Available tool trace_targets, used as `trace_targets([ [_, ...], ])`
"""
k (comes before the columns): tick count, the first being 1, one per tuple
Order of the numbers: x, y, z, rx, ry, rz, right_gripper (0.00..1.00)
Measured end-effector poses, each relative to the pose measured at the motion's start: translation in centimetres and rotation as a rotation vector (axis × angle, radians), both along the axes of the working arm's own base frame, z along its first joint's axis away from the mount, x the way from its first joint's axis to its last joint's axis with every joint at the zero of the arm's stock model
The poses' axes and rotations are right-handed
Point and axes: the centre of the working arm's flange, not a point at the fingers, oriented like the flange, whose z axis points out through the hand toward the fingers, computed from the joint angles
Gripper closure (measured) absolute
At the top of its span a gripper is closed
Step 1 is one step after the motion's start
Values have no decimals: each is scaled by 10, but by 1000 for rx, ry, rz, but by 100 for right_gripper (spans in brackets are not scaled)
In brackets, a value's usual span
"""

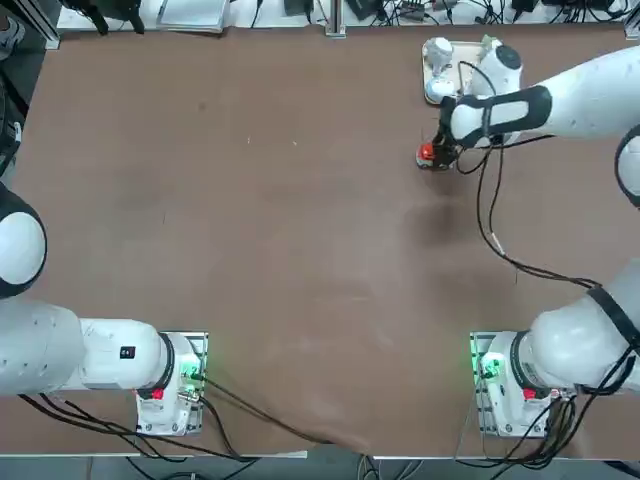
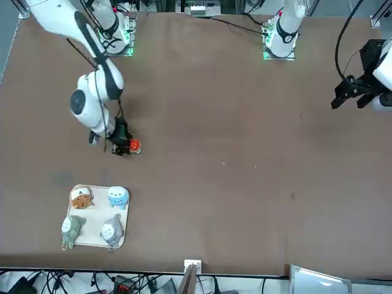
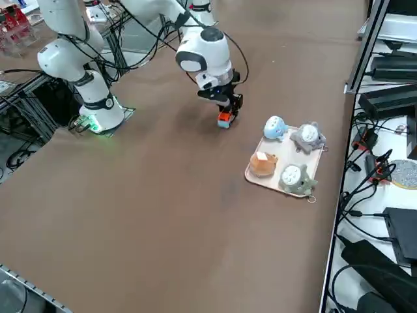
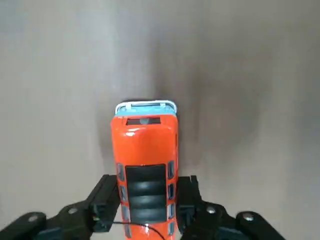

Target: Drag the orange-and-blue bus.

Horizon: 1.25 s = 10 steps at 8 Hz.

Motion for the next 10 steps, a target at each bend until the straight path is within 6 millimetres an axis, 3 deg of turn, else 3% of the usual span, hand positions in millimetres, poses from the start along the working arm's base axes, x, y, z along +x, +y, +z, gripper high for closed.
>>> trace_targets([
  [4, 2, 58, -1, 26, 5, -19, 39],
  [10, -1, 104, 0, 46, -1, 14, 39],
])
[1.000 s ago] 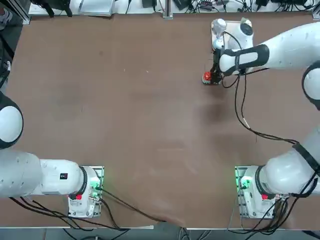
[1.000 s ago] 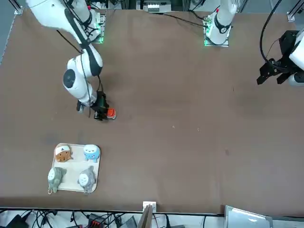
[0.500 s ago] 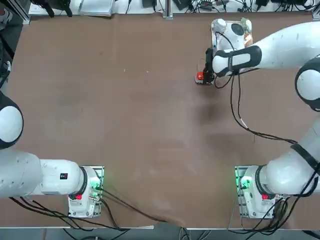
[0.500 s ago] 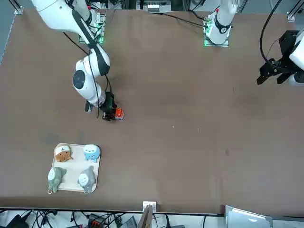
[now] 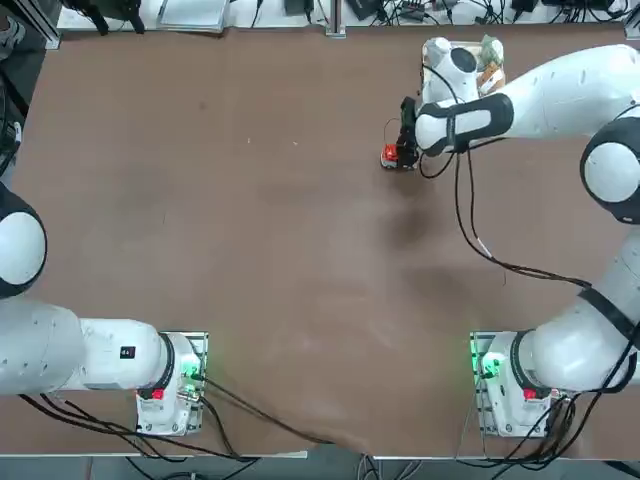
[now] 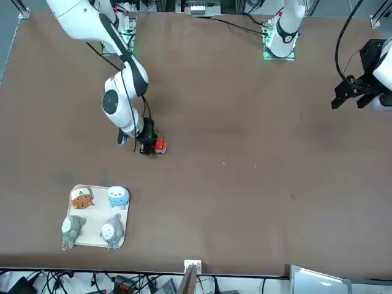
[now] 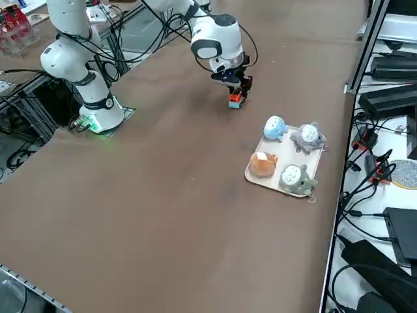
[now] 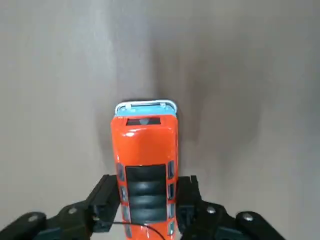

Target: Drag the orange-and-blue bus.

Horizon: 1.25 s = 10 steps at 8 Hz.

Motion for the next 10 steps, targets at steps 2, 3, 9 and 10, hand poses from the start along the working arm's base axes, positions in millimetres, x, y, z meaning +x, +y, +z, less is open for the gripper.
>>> trace_targets([
  [2, 1, -1, 0, -1, -1, -3, 25],
  [3, 3, -3, 1, -3, -2, -7, 5],
  [9, 37, -5, 49, -63, 152, 107, 0],
  [10, 40, -5, 64, -80, 207, 197, 0],
])
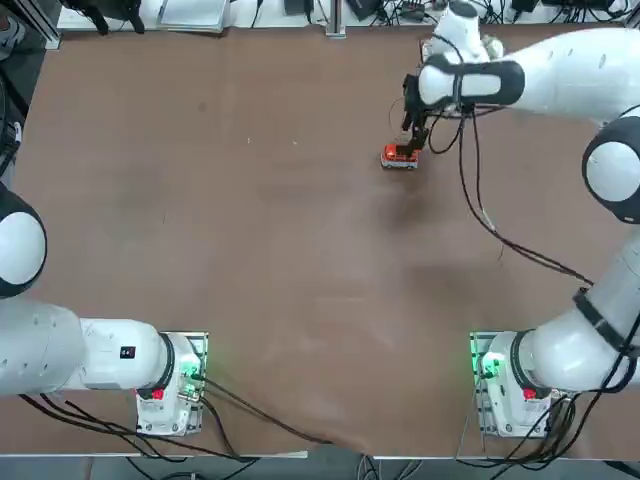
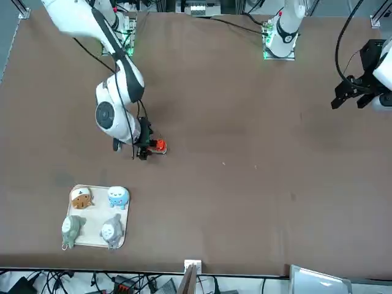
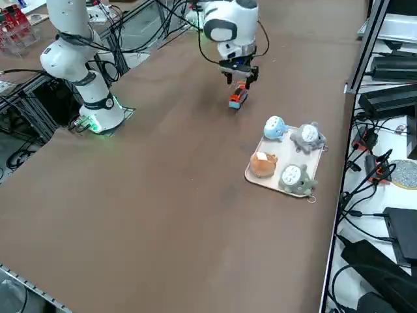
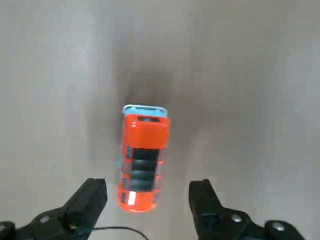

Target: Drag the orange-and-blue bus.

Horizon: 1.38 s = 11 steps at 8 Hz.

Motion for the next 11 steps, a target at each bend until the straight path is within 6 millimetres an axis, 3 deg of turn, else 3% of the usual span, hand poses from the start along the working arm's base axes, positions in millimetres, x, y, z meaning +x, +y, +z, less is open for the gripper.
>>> trace_targets([
  [2, 8, -11, 29, 1, 71, 139, 0],
  [3, 15, -27, 42, 6, 100, 179, 0],
  [6, 35, -104, 79, 69, 140, 390, 0],
  [9, 48, -199, 145, 151, 102, 738, 0],
  [11, 51, -243, 171, 200, 70, 950, 0],
])
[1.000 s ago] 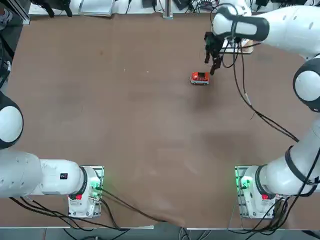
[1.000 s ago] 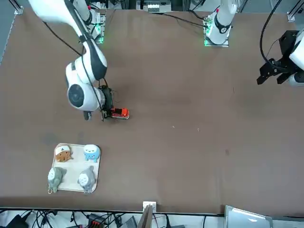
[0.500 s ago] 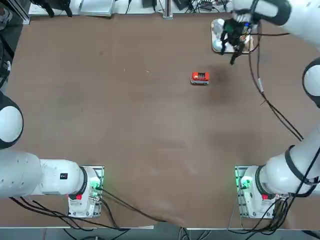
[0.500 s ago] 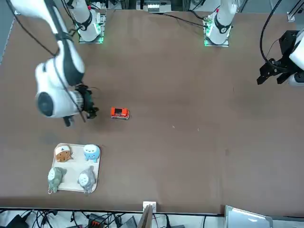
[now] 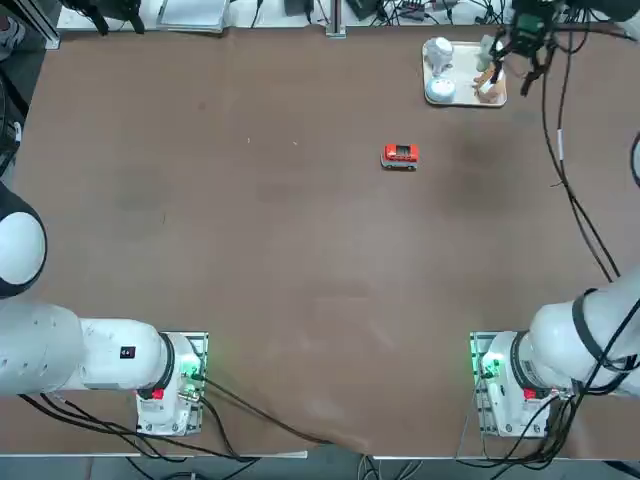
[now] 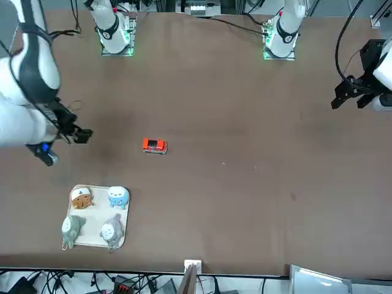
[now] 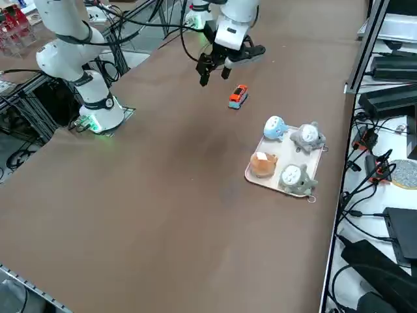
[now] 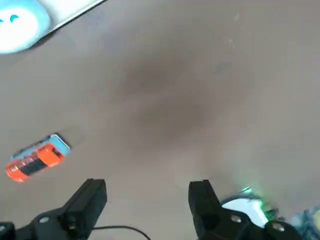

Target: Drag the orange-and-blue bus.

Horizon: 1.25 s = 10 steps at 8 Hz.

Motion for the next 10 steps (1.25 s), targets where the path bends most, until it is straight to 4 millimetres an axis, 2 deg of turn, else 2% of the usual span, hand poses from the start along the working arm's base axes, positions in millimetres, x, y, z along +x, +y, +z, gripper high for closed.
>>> trace_targets([
  [2, 4, -30, 30, 77, -65, 197, 0],
  [4, -6, -51, 68, 75, -123, 354, 0],
  [5, -14, -47, 87, 60, -152, 394, 0],
  [8, -55, -2, 127, 39, -304, 569, 0],
  [10, -85, 4, 149, 39, -348, 653, 0],
])
